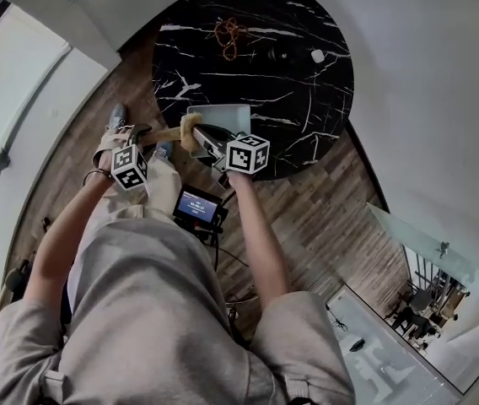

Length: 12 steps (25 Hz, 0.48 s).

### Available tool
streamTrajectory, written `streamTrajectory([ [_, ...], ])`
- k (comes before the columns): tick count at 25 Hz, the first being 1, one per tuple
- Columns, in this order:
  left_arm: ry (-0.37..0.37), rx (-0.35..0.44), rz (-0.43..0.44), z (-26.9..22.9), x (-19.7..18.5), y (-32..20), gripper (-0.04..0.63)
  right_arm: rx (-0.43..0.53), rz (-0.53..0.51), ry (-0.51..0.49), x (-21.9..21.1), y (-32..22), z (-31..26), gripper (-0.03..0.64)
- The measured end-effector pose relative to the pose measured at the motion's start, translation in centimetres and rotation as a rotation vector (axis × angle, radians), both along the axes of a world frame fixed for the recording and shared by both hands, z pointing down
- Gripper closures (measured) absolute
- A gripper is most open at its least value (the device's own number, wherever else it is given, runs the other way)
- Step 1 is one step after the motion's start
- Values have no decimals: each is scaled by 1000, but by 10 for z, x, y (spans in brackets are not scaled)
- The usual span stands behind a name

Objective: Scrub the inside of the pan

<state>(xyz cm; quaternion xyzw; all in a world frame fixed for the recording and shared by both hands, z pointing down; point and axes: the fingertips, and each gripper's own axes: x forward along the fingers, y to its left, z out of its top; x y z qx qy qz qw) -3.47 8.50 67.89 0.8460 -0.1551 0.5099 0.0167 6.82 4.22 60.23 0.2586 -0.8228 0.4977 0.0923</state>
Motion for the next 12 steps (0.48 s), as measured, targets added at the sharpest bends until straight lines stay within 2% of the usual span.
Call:
streamTrajectory([
  [3, 57, 38, -12, -27, -6, 7, 394, 83, 124, -93, 17, 1, -37, 598],
  [6, 147, 77, -47, -64, -12, 13, 407, 178, 234, -103, 36, 10, -73, 597],
  [8, 232, 113, -88, -93, -13, 15, 419, 246, 303, -82, 48, 21, -98, 597],
  [12, 449, 211, -160, -168, -12, 16, 440, 413, 451, -48, 67, 59, -165, 597],
])
